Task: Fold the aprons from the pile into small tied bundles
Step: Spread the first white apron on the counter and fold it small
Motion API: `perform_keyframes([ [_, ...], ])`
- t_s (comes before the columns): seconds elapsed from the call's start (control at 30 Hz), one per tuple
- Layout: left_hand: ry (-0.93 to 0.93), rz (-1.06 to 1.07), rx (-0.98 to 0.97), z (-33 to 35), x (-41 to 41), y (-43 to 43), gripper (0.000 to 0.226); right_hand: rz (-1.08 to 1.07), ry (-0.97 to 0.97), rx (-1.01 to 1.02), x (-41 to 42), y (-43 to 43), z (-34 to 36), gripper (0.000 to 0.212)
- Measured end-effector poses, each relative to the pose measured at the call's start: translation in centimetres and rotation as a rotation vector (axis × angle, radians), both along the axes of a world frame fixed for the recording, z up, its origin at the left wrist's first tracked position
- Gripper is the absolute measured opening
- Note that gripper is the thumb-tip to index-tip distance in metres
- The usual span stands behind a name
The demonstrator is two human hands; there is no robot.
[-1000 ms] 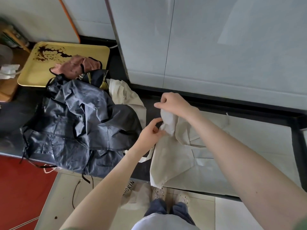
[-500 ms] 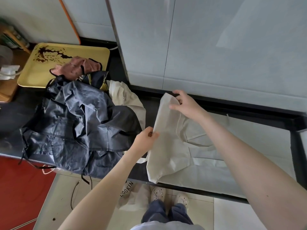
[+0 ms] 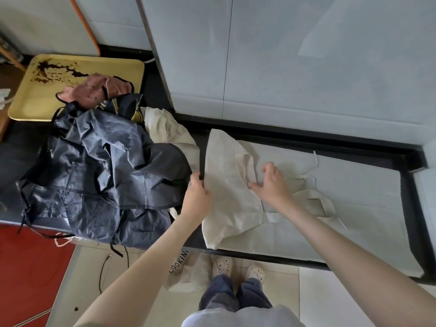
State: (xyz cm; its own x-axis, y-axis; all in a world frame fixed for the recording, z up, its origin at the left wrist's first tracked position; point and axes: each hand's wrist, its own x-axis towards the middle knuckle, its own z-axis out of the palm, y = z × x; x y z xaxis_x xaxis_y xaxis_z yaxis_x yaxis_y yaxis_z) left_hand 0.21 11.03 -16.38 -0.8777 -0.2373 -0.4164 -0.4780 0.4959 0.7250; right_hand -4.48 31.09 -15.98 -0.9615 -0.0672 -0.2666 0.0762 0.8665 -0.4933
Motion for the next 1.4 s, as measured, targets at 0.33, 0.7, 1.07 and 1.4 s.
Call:
perform_keyframes([
  [0.33,-0.001,-0.815,-0.735,0.6,7.1,1.8,0.071,0.602,0.085,0.159,6.5,0.0,-0.6,0.048],
  [0.7,0.283,-0.832,-0.874,2.2,8.9,0.4,0.041,0.805,0.254,0.277,8.7,-0.4,-0.7,0.060],
  [1.07,0.319,-0.690,-0.777,2.0,10.3,-2.5,0.064,0.871,0.241,0.234,9.1,0.1,-2.0,0.043],
  [1.4,0.467,-1.099,-0.706,0.5,10.0,-7.0,0.018,0.930,-0.110,0.109,7.9,2.0,-0.4,0.037],
])
